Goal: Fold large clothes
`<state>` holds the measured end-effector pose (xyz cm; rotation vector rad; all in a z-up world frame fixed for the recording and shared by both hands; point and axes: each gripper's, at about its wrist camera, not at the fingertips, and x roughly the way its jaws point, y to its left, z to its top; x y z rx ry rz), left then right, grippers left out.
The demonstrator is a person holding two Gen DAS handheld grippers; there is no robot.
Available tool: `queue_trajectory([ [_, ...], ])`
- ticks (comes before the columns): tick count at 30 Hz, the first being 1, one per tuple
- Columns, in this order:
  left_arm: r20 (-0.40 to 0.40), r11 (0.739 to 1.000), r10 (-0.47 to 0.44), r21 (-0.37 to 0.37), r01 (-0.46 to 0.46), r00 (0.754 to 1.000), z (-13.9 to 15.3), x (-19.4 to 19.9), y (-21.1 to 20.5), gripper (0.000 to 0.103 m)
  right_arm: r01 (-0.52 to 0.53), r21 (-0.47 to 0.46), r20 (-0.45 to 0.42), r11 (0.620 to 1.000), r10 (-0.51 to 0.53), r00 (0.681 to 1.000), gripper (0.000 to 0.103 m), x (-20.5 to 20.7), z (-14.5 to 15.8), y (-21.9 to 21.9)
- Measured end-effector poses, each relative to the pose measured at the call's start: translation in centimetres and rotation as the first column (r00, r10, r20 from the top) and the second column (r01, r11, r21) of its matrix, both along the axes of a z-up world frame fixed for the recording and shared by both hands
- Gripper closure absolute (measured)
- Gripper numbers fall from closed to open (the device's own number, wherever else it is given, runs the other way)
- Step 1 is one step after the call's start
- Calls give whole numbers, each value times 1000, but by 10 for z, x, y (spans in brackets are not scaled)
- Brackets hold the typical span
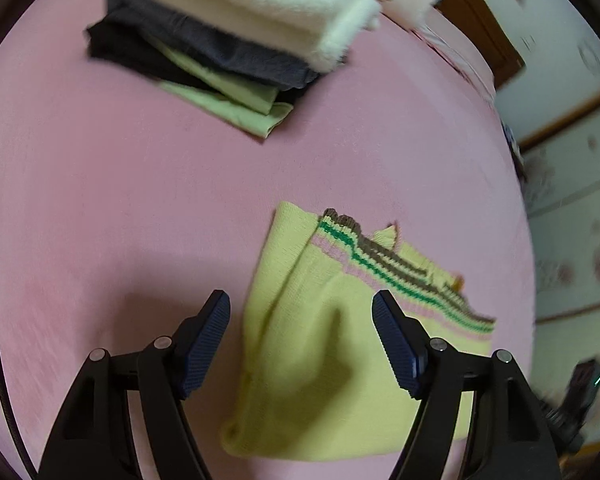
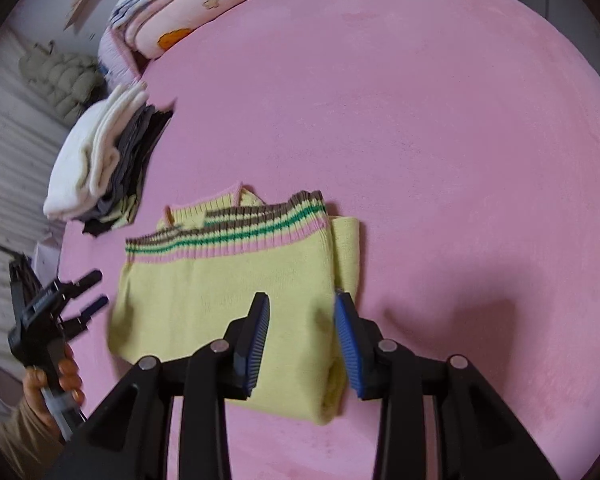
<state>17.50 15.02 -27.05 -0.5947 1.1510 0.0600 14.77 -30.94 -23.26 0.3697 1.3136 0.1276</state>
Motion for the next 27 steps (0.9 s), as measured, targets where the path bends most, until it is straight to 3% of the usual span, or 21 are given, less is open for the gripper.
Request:
queue_trajectory([
  [6,-11,972,-209,109,209,978,-6,19,-19,63,-21,-27,9,999,21,1000,68,26,-17,-5],
  [14,-15,943,-289,168,287,957,-20,50,-35,68,-87,-93,39,992,91,995,68,48,-38,24],
  [15,-20,939,-297,177,296,955,-20,52,-37,73,-91,-105,25,990,94,995,70,49,-42,27],
  [16,-30,931,-307,195,307,951,-22,54,-42,79,-93,-112,16,989,95,995,80,49,-46,29],
  [17,-45,916,-323,235,324,945,-23,56,-47,92,-95,-124,14,988,98,995,92,49,-48,31],
  [18,-45,906,-332,262,332,942,-23,57,-49,94,-100,-137,13,986,103,995,99,49,-48,32],
  [20,7,894,-325,330,305,946,-10,52,-54,95,-89,-150,39,985,96,995,99,47,-41,32],
  [23,103,911,-269,350,218,958,11,44,-49,96,-56,-176,138,983,81,987,100,43,-14,29],
  [25,117,921,-240,342,188,964,12,45,-46,96,-31,-177,189,984,65,980,100,45,2,26],
  [27,98,913,-240,360,190,966,6,47,-46,96,-33,-198,196,980,72,978,100,50,3,24],
])
